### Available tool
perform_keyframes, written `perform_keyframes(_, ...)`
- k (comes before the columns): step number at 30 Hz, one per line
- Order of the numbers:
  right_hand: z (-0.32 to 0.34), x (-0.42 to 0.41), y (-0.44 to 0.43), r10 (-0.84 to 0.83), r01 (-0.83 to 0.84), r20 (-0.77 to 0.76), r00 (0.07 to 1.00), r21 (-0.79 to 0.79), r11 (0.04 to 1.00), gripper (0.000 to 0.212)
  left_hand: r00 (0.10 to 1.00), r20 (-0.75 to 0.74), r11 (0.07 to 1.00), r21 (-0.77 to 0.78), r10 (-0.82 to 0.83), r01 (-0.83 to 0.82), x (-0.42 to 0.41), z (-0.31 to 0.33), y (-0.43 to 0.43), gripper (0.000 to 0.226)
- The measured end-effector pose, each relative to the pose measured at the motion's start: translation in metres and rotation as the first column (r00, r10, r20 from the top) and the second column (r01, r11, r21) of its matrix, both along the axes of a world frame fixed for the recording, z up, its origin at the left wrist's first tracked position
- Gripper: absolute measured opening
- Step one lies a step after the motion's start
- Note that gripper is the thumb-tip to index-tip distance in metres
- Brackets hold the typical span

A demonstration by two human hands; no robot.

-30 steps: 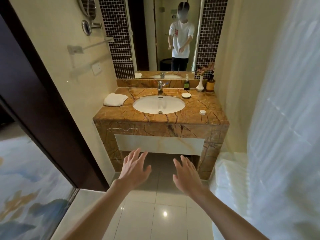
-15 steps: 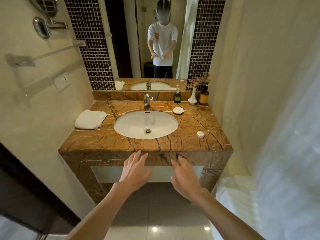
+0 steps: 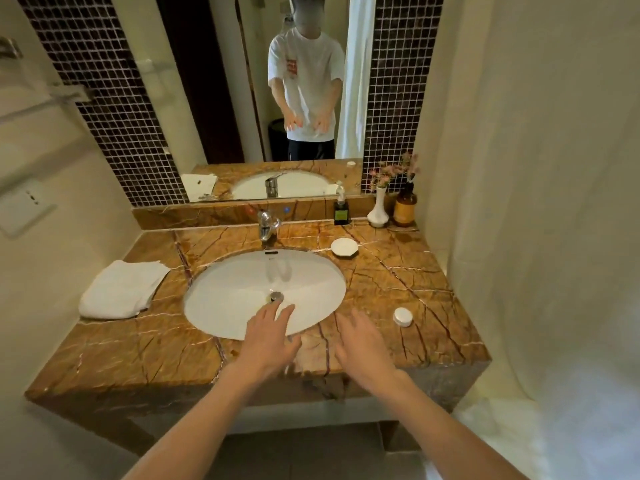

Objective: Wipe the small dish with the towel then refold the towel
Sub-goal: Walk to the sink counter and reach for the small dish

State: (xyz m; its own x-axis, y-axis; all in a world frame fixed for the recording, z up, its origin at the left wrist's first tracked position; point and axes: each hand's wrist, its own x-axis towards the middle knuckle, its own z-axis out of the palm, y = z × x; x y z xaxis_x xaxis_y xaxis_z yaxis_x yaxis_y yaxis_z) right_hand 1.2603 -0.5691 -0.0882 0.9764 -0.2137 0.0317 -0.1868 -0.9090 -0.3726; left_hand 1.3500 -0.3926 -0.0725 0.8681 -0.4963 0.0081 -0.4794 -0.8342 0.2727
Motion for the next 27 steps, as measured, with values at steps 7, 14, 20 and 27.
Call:
perform_keyframes(7, -0.005, 0.092, -0.037, 0.028, -0.024, -0.075, 0.997, 0.054, 0.998, 0.058, 0.998, -0.038, 0.998, -0.040, 0.053, -0.055, 0.078, 0.003, -0.035, 0.062)
perform_keyframes(14, -0.017, 0.174, -0.053, 0.056, -0.048, -0.125, 0.991, 0.060, 0.997, 0.061, 0.995, -0.088, 0.997, -0.053, 0.054, -0.059, 0.154, -0.013, -0.055, 0.063)
perform_keyframes(20, -0.024, 0.227, -0.078, -0.007, 0.018, -0.165, 0.986, 0.068, 0.998, 0.061, 0.985, -0.175, 0.986, -0.162, 0.003, -0.032, 0.214, -0.032, -0.092, 0.059)
perform_keyframes(27, -0.023, 0.273, -0.112, -0.101, 0.119, -0.175, 0.979, 0.096, 0.988, 0.053, 0.936, -0.349, 0.929, -0.358, -0.037, -0.097, 0.255, -0.050, -0.139, 0.049)
